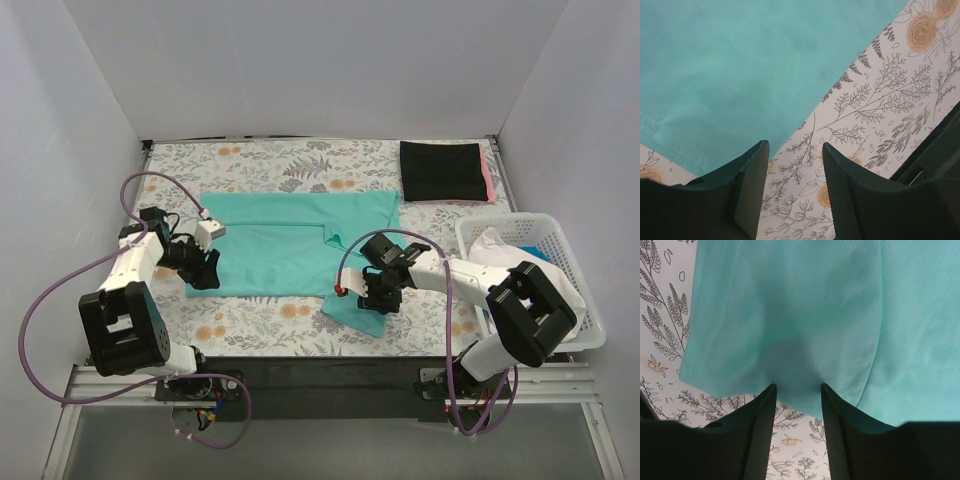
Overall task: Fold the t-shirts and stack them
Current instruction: Fold the tshirt
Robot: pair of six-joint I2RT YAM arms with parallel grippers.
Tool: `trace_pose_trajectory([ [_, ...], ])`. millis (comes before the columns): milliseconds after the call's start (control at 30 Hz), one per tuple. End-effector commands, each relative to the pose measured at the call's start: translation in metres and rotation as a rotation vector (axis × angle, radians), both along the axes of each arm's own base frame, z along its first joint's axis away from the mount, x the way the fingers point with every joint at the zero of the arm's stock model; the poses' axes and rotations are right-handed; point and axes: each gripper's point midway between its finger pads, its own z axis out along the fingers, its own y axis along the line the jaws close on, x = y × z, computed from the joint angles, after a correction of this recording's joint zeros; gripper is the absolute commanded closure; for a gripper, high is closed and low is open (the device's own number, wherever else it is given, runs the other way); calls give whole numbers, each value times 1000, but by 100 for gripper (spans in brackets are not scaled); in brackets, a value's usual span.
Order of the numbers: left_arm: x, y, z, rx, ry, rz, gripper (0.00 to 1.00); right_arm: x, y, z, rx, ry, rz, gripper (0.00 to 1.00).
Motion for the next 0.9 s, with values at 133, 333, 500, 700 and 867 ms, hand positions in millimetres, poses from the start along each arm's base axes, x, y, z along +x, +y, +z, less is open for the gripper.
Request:
trace_pose_trajectory([
  [133,-10,20,-11,159,-128,-194,57,-8,-6,-19,-32,21,1,85],
  [333,-12,37,-27,299,-237,-380,65,-9,0,-10,-16,46,-22,99],
  [500,3,42,-26,314,-256,-397,66,-9,0,-4,-9,44,-36,99],
  [700,5,59,-36,372,-230,-456,67,-5,-3,0,-14,33,-54,99],
  [867,5,74,-47,393,-193,-456,67,-2,-4,0,-19,40,-68,99],
])
